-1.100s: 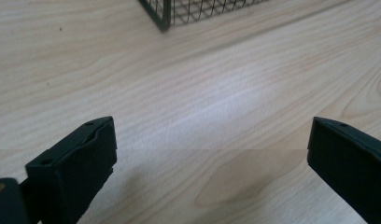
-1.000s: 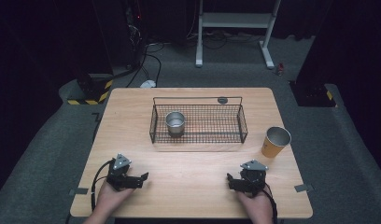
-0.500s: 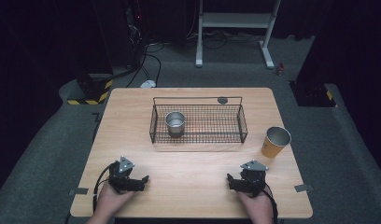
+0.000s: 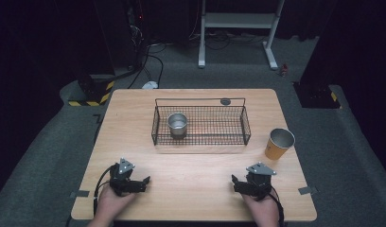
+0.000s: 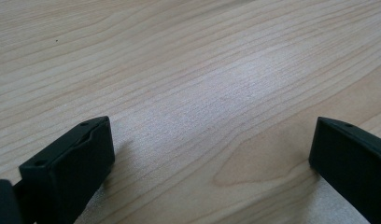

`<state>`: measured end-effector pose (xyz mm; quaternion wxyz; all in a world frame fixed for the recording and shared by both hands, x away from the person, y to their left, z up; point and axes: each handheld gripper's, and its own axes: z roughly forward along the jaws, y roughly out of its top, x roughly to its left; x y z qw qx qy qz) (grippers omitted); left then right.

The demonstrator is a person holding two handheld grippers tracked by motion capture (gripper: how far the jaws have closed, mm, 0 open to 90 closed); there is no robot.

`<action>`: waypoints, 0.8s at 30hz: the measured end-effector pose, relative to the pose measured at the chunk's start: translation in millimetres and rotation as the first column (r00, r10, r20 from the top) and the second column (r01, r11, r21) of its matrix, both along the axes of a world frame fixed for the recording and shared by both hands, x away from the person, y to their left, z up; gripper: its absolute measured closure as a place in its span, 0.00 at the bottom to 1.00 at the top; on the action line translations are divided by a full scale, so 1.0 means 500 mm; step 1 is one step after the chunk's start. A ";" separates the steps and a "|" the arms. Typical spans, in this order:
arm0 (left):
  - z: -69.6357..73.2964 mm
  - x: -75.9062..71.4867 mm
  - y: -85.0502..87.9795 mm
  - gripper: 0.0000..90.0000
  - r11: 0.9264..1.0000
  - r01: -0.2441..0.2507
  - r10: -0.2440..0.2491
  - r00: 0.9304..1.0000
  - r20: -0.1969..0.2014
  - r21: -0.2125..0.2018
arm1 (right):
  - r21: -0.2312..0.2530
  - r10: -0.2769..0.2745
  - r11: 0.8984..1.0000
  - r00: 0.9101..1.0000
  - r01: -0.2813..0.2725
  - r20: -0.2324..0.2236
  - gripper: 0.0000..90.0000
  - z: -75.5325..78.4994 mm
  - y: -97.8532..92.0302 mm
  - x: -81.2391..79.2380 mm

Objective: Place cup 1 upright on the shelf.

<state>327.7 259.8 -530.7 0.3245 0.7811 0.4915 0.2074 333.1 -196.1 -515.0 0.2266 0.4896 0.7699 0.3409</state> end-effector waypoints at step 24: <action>0.000 0.002 0.000 0.00 1.000 0.006 -0.006 1.000 -0.001 -0.001 | 0.042 -0.110 0.993 0.988 0.106 0.109 0.12 0.033 -0.099 -0.002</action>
